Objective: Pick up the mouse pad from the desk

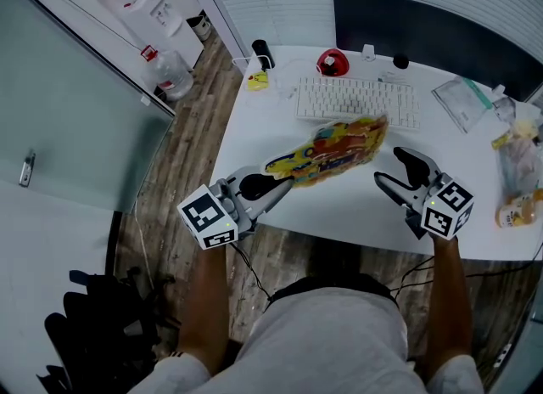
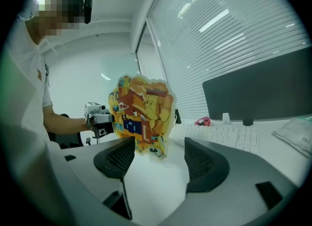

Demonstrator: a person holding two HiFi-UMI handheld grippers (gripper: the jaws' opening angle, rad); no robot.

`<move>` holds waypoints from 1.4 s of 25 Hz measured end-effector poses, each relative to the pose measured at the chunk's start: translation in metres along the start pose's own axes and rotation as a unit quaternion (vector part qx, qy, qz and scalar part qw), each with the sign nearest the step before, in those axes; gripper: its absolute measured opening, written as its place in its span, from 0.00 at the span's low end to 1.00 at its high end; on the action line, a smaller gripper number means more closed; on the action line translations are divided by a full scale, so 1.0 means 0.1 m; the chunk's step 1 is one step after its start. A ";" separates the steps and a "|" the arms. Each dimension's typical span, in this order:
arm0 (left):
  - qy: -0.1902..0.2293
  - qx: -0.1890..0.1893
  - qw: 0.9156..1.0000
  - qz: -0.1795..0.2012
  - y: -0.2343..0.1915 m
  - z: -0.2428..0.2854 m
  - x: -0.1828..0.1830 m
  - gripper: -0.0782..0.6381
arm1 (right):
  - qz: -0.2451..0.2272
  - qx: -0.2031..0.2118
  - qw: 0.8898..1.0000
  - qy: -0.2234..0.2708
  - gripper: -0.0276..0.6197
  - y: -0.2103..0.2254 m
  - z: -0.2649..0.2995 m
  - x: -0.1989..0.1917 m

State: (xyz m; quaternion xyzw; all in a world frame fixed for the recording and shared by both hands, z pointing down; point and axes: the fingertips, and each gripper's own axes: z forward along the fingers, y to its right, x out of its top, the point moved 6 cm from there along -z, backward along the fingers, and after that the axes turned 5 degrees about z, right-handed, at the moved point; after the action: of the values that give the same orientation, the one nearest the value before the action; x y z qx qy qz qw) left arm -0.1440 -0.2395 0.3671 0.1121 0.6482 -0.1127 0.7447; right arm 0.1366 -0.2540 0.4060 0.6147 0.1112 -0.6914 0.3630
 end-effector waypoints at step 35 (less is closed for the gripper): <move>0.000 0.177 0.984 -0.021 -0.01 0.18 0.08 0.14 | -0.109 -0.057 0.990 0.073 0.08 -0.60 -0.14 0.41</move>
State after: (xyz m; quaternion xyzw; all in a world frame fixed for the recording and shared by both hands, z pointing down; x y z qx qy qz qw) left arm -0.1260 -0.2468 0.3614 0.2291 0.6201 -0.2412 0.7105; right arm 0.1098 -0.2184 0.3474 0.6265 0.2429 -0.6724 0.3105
